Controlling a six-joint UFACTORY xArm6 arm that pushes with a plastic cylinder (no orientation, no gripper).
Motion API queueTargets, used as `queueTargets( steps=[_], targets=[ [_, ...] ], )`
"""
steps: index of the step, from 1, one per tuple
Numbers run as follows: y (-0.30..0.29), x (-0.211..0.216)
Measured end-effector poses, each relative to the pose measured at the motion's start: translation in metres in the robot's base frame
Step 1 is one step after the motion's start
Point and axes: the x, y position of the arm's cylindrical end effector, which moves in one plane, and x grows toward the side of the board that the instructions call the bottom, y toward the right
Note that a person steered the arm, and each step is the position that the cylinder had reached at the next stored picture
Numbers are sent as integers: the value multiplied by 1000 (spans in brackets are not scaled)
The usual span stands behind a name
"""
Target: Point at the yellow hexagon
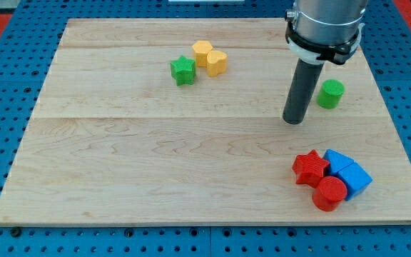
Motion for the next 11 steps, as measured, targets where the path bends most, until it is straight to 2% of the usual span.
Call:
queueTargets(
  steps=[2,4,5,7,9,10,11],
  targets=[
    [0,-60],
    [-5,-162],
    [-6,-164],
    [-148,-232],
    [-153,-234],
    [-162,-201],
    [-163,-187]
  ],
)
